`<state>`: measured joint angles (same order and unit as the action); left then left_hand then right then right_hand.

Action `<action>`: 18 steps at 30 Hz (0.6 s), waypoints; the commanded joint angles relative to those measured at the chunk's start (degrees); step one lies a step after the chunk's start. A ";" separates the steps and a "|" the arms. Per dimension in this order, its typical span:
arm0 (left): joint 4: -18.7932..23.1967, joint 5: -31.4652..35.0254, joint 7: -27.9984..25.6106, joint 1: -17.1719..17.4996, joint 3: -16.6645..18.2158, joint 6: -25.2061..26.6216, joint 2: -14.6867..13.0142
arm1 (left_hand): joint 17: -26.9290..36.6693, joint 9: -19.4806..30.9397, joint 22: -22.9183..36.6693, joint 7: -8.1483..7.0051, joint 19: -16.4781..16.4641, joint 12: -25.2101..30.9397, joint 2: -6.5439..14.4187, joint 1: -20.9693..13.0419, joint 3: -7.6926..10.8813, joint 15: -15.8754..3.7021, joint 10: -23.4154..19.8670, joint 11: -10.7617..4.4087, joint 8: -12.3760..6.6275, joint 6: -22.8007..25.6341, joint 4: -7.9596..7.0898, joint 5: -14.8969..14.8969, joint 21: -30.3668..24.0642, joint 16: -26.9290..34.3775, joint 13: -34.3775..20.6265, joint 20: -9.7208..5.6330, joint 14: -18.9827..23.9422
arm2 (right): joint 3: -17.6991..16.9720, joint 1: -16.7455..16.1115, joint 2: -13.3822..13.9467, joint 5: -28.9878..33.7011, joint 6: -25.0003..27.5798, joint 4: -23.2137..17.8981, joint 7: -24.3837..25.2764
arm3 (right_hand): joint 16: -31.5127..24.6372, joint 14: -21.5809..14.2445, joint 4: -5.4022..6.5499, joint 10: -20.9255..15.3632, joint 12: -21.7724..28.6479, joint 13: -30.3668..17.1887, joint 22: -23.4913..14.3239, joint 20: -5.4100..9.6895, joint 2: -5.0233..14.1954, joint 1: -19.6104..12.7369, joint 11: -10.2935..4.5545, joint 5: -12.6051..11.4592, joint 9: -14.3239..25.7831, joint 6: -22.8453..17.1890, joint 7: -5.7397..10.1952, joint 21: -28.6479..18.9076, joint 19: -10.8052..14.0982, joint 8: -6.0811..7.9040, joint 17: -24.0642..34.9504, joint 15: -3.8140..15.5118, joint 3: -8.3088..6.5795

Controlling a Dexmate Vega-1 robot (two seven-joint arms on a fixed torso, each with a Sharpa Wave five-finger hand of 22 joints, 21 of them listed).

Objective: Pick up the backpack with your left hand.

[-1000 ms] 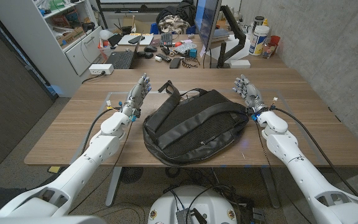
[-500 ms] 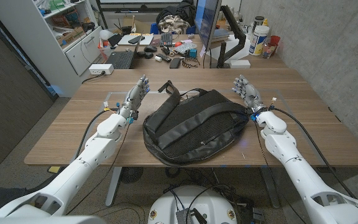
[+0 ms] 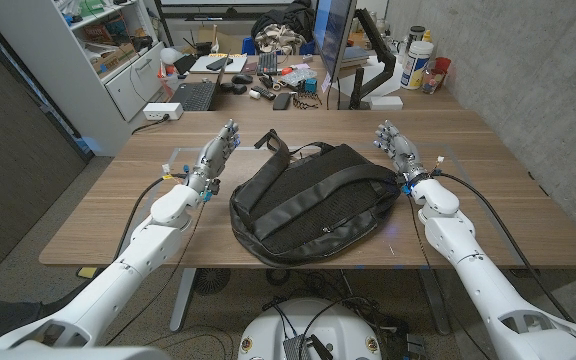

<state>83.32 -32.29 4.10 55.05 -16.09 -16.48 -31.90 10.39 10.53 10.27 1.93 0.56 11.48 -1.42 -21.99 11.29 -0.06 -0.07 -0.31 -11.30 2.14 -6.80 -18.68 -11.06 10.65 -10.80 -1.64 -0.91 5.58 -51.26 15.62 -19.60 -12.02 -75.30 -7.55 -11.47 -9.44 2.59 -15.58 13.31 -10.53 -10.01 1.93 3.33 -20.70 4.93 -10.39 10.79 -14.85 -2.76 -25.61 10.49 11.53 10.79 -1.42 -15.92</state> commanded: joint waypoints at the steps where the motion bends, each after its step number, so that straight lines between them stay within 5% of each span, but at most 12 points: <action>1: 3.89 1.72 -1.74 3.09 1.32 -1.42 -1.70 | 0.17 0.29 0.08 -0.35 0.25 0.23 0.21 -0.76 0.12 0.03 -0.09 -0.48 -0.19 0.40 0.54 -0.43 -0.24 0.29 -0.22 0.15 -0.08 | -0.33 -0.52 -0.07 0.13 -0.45 -0.59 0.57 | -0.26 -0.67 -0.36 -0.61 0.10 -0.25 -0.10 0.03 0.06 -0.58 -0.04 -0.36 0.18 -0.61 -0.10 0.15 0.73 0.40 0.06 -0.08 -0.15; 18: 9.24 2.43 -2.75 7.81 3.57 -3.10 -3.52 | 0.15 0.31 0.08 -0.35 0.16 0.33 0.46 -1.70 0.31 0.07 -0.40 -0.53 -0.33 0.80 1.09 -0.37 -0.33 0.31 -0.22 0.36 0.18 | 0.51 -0.48 0.76 1.53 -1.06 -1.22 1.97 | -0.20 -0.84 -0.53 -0.82 0.09 -0.26 -0.11 0.02 0.12 -0.62 -0.18 -0.33 0.19 -0.80 -0.04 0.46 0.90 0.35 0.07 0.07 -0.14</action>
<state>89.11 -30.35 1.88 59.88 -13.89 -18.32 -34.27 10.40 10.52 10.26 1.71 0.56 11.48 -0.96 -23.04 11.53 -0.06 -0.38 -0.62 -11.30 2.36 -6.07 -18.68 -11.06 10.65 -10.80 -1.63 -0.90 5.71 -51.83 15.99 -18.39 -12.82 -76.34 -6.08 -11.47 -9.74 2.59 -16.08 13.31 -10.53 -10.00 1.84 3.33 -20.70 4.81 -10.39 10.78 -14.84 -2.76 -25.16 11.02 11.53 10.73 -1.11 -15.92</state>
